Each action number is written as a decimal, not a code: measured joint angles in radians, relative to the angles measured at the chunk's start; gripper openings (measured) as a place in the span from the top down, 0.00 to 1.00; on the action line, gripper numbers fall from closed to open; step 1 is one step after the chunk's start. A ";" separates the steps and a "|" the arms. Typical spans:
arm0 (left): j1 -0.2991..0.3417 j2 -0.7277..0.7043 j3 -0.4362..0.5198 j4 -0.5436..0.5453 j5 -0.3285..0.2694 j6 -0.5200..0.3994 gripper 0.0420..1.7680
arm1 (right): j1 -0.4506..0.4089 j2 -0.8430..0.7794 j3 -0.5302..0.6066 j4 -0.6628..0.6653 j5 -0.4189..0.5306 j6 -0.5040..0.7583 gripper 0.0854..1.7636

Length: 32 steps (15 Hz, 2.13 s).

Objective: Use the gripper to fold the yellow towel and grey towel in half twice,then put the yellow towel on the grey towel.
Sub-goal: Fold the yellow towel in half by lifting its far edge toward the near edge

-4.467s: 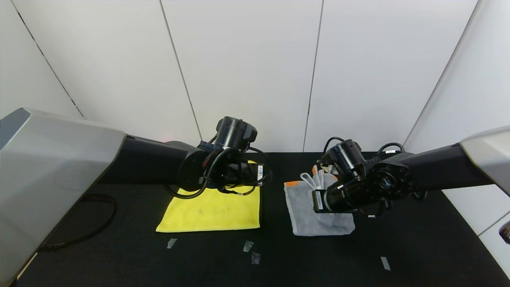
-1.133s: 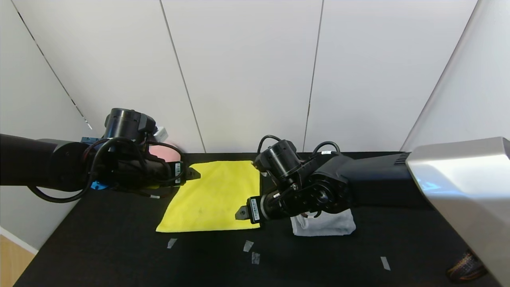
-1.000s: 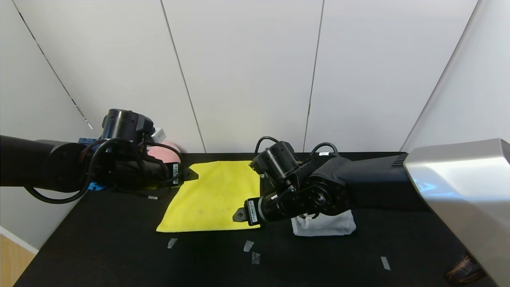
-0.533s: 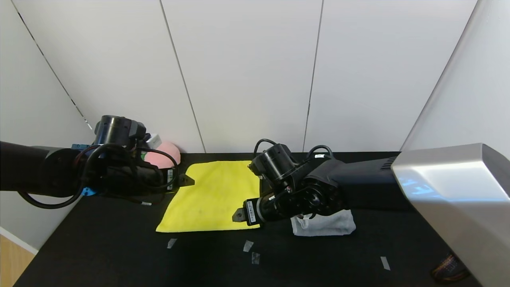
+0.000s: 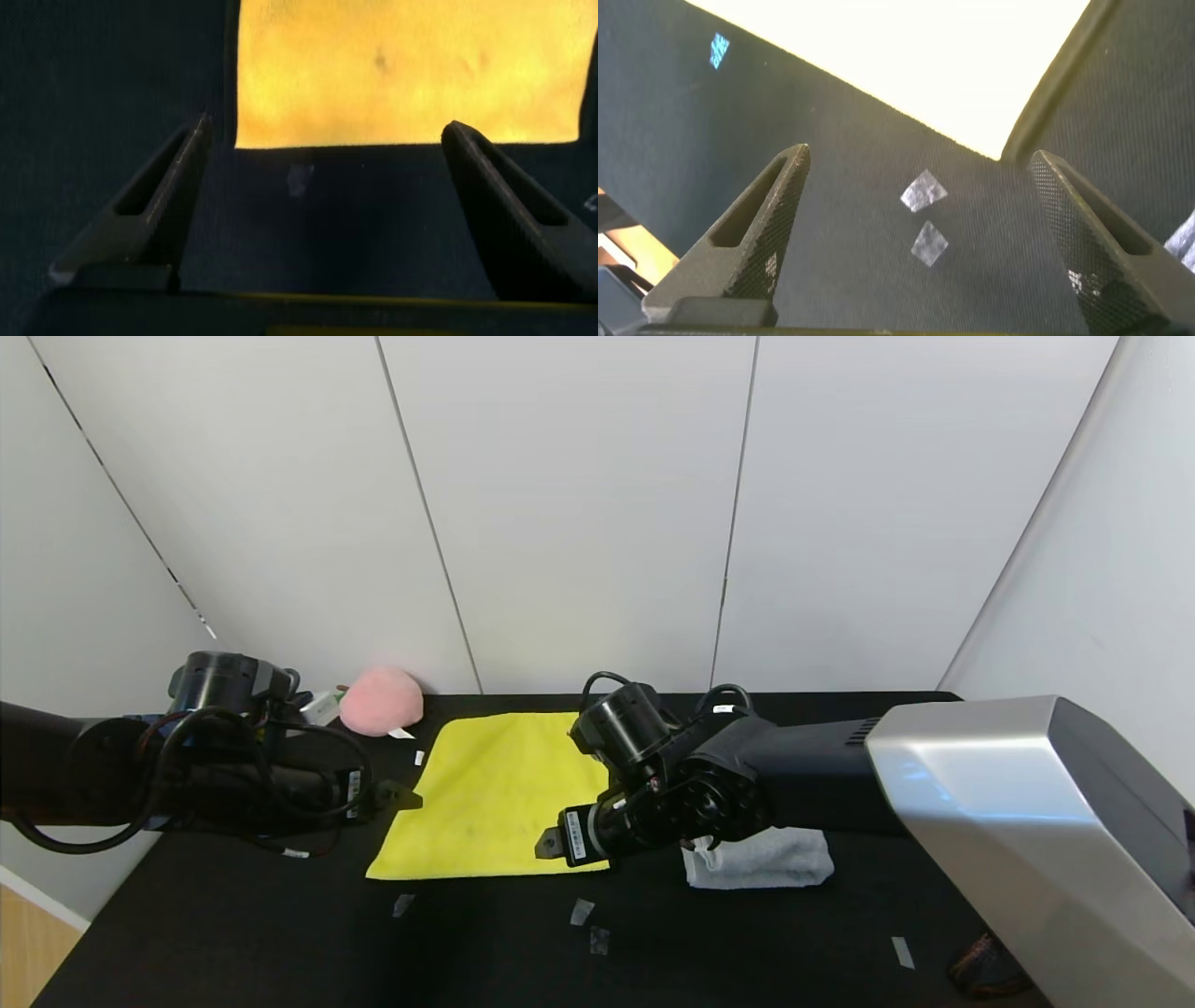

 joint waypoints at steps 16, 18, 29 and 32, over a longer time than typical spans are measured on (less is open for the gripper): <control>0.041 0.197 -0.002 -0.073 -0.052 0.040 0.03 | -0.025 0.065 -0.042 -0.041 0.000 -0.020 0.04; 0.032 0.212 -0.010 -0.075 -0.054 0.039 0.03 | -0.024 0.066 -0.041 -0.049 0.000 -0.020 0.04; 0.023 0.275 -0.022 -0.118 -0.052 0.045 0.03 | -0.021 0.078 -0.041 -0.065 0.001 -0.020 0.04; 0.021 0.276 -0.022 -0.118 -0.053 0.044 0.03 | -0.021 0.080 -0.041 -0.064 0.001 -0.018 0.04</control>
